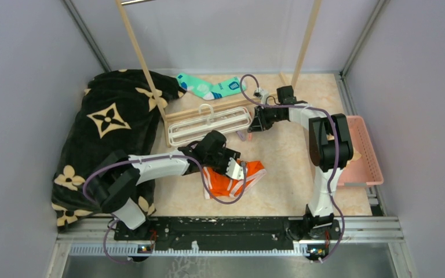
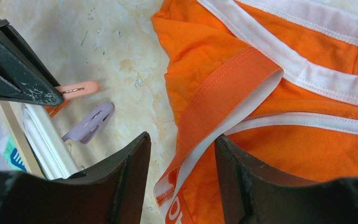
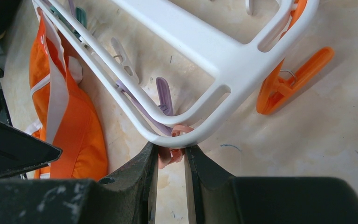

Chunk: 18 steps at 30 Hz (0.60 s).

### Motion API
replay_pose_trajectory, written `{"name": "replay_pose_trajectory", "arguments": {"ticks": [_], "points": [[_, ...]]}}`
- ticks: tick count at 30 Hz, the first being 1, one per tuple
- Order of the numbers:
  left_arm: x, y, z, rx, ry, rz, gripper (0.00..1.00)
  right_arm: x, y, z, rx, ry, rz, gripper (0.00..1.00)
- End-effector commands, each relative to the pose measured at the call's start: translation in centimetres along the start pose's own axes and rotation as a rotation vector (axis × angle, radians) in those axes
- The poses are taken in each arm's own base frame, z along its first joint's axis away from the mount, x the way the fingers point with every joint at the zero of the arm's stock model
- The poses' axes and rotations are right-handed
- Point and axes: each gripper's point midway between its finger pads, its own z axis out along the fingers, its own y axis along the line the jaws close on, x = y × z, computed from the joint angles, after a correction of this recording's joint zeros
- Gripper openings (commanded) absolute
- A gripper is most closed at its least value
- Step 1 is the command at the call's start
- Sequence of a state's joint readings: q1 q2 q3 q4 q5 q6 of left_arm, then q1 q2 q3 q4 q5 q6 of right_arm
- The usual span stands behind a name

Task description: Clip the underwear to the hanger

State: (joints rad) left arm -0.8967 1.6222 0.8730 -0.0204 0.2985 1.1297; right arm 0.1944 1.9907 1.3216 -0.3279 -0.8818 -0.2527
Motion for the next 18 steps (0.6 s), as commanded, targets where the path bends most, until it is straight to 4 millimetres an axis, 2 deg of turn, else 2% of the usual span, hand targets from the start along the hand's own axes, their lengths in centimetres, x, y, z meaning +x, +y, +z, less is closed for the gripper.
{"name": "replay_pose_trajectory", "arguments": {"ticks": [1, 15, 18], "points": [[-1.3, 1.0, 0.3, -0.012, -0.043, 0.011, 0.57, -2.7, 2.1, -0.3, -0.035, -0.049, -0.094, 0.00], [-2.1, -0.9, 1.4, 0.050, -0.064, 0.011, 0.52, -2.6, 2.2, -0.3, -0.036, -0.049, -0.093, 0.00], [-2.1, -1.3, 1.5, 0.060, -0.062, 0.007, 0.45, -2.7, 2.3, -0.3, -0.036, -0.050, -0.095, 0.00]]}}
